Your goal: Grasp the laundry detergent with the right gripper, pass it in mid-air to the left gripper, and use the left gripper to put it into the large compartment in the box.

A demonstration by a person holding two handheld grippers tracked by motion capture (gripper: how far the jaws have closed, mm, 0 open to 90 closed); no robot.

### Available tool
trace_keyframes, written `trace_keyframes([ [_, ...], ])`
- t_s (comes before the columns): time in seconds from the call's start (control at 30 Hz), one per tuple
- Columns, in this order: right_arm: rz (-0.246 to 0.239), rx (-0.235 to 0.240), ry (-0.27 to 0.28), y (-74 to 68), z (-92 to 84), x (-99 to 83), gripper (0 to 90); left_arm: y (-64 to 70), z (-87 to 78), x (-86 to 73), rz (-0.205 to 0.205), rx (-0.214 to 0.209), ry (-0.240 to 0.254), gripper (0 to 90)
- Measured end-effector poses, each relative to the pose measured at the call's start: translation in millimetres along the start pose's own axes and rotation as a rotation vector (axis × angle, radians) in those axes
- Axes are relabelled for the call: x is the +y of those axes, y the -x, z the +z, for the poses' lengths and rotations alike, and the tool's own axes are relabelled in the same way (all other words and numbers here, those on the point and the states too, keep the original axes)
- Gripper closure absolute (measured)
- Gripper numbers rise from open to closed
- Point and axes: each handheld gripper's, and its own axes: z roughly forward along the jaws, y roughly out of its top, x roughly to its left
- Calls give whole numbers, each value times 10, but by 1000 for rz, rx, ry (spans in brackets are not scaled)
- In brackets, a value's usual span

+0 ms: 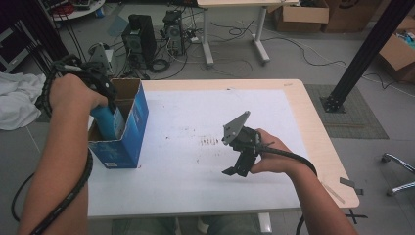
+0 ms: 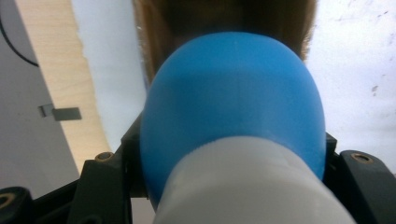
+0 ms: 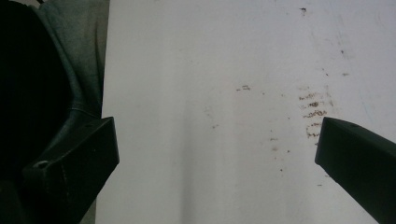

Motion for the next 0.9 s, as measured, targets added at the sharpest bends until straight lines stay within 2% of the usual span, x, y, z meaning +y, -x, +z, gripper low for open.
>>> trace_keyframes([
  [0.33,12,-8,6,-3,-16,-36,0,23,342,50,-4,-1,-7,390],
  [0.5,9,-10,11,-12,-26,-36,0,24,467,78,1,2,-27,390],
  [0.6,10,-10,13,-12,-21,-38,0,37,546,91,2,3,-23,390],
  [0.8,13,-8,11,-17,-12,-45,0,31,656,110,9,-1,-24,390],
  [0.9,18,-11,14,-20,-28,-60,0,20,651,102,10,-6,-10,391],
])
